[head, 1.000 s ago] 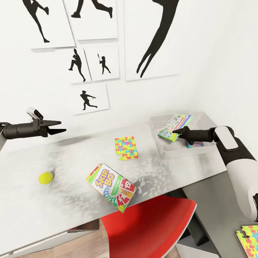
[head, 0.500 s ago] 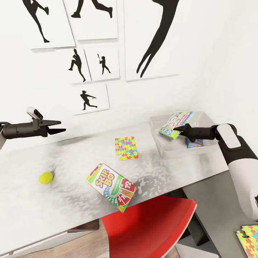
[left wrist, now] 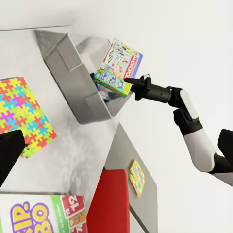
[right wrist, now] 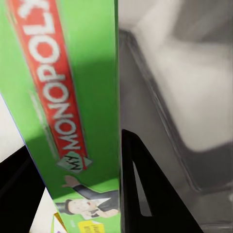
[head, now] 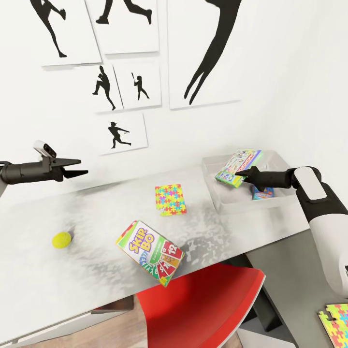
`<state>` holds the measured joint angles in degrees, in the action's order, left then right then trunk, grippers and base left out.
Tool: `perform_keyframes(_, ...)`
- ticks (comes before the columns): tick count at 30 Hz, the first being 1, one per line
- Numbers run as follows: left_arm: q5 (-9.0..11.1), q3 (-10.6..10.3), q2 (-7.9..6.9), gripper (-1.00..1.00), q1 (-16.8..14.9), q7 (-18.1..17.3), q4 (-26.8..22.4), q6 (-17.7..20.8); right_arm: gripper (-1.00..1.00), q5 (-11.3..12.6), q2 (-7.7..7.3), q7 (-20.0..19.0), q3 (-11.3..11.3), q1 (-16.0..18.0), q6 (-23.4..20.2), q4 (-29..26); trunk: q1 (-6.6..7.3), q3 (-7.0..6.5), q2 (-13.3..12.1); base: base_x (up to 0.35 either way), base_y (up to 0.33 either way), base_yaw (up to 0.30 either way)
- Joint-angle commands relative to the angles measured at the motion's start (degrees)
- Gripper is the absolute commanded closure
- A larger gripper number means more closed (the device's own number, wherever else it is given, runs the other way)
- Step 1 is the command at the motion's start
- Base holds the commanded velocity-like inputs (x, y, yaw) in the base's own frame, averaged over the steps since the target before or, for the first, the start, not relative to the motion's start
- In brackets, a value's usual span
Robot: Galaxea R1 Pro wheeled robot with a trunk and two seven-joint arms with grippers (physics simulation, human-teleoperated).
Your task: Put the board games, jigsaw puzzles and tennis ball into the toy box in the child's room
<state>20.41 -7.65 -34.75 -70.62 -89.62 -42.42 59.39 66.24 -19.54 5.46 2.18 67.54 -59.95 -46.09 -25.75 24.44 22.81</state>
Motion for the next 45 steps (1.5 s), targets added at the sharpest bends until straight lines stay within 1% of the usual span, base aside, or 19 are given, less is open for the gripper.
perform_keyframes(1, 0.0, -0.3, -0.06, -1.0, -0.1, -0.4, 0.0, 0.6, 1.0, 0.6, -0.06, 0.6, 0.2, 0.1, -0.1, 0.0, -0.03, 0.12, 0.1, 0.0, 0.0, 0.0)
perform_keyframes(24, 0.1, -0.3, -0.06, -1.0, -0.3, -0.4, 0.1, 0.6, 1.0, 0.6, -0.06, 0.6, 0.2, 0.1, -0.1, -0.1, -0.03, 2.08, 0.1, 0.0, 0.0, 0.0)
perform_keyframes(35, 0.2, -0.3, -0.06, -1.0, -0.3, -0.4, 0.1, 0.6, 1.0, 0.6, -0.06, 0.7, 0.1, 0.2, -0.1, -0.1, -0.03, 2.37, 0.1, 0.0, 0.0, 0.0)
perform_keyframes(45, 0.2, -0.3, -0.08, -1.0, -0.3, -0.4, 0.1, 0.6, 1.0, 0.6, -0.06, 0.7, 0.1, 0.4, -0.1, -0.1, -0.03, 3.18, 0.1, 0.0, 0.0, 0.0)
